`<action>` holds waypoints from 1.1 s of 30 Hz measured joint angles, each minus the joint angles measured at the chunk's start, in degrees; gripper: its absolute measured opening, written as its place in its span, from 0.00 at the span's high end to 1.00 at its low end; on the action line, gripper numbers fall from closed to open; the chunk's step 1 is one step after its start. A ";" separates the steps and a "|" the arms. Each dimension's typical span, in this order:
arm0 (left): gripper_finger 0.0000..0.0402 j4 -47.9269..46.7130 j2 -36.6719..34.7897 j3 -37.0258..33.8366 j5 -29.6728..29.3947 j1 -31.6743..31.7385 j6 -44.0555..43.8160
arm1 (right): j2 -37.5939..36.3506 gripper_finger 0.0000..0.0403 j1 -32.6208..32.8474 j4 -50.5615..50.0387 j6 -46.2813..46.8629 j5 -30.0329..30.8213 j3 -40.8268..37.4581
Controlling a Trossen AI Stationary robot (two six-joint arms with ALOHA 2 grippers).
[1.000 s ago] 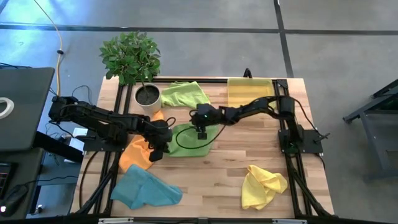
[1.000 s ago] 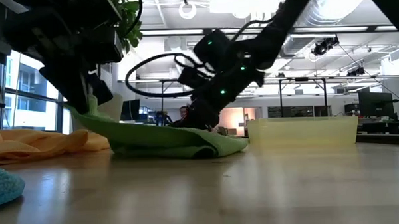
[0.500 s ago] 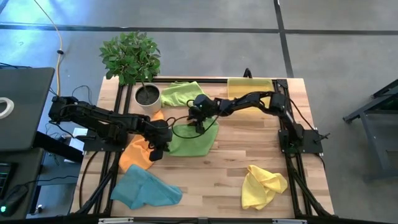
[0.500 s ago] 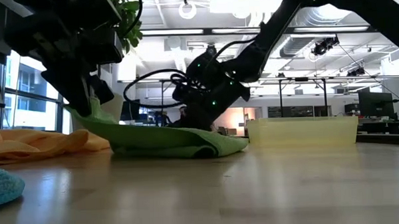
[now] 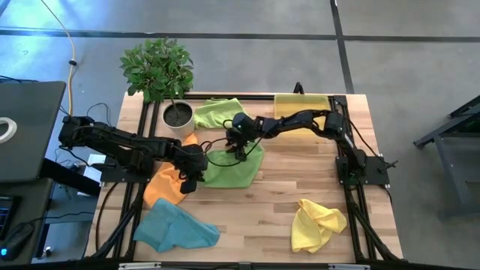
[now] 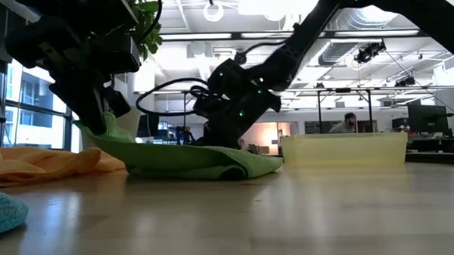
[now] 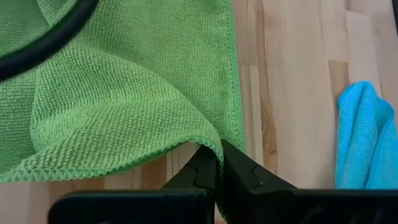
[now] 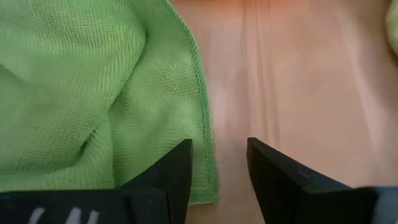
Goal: Fold microfiber towels
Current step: Fold the green microfiber towel
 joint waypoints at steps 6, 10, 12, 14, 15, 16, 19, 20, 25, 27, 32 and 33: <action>1.00 0.00 0.00 0.02 0.00 0.00 -0.02 | 0.09 0.65 0.83 -12.68 -3.17 -0.50 5.60; 1.00 0.02 0.00 0.02 0.00 0.00 0.00 | 0.22 0.65 1.64 -14.68 -3.46 0.70 5.86; 1.00 0.04 0.00 0.02 0.00 0.00 0.00 | 0.36 0.65 2.04 -14.82 -3.44 2.12 5.91; 1.00 0.07 0.00 0.01 -0.02 0.00 -0.01 | 0.46 0.65 2.50 -14.73 -4.31 4.49 5.96; 1.00 0.07 0.00 0.01 -0.02 0.00 -0.01 | 0.46 0.65 2.67 -14.61 -4.81 5.59 5.96; 1.00 0.09 0.00 0.00 -0.08 0.00 -0.01 | 0.47 0.65 2.80 -14.37 -5.11 6.76 5.94; 1.00 0.09 0.00 0.00 -0.24 0.00 -0.04 | 0.55 0.65 2.89 -13.43 -4.98 8.02 5.88; 1.00 0.09 0.00 0.02 -0.24 0.00 -0.07 | 0.61 0.65 2.84 -13.24 -4.99 7.94 5.88; 1.00 0.09 0.00 0.01 -0.78 0.00 -0.01 | 0.64 0.73 2.79 -14.58 -5.34 8.47 5.94; 1.00 0.07 0.00 0.00 -2.56 0.00 -0.02 | 0.66 0.78 2.78 -14.75 -5.89 8.81 5.94; 1.00 0.03 0.00 0.01 -7.16 -0.02 -0.02 | 0.31 0.93 2.46 -15.66 -6.09 9.62 5.94; 1.00 0.04 0.00 0.02 -7.80 -0.01 -0.02 | -0.01 0.96 2.36 -16.36 -6.28 9.64 5.90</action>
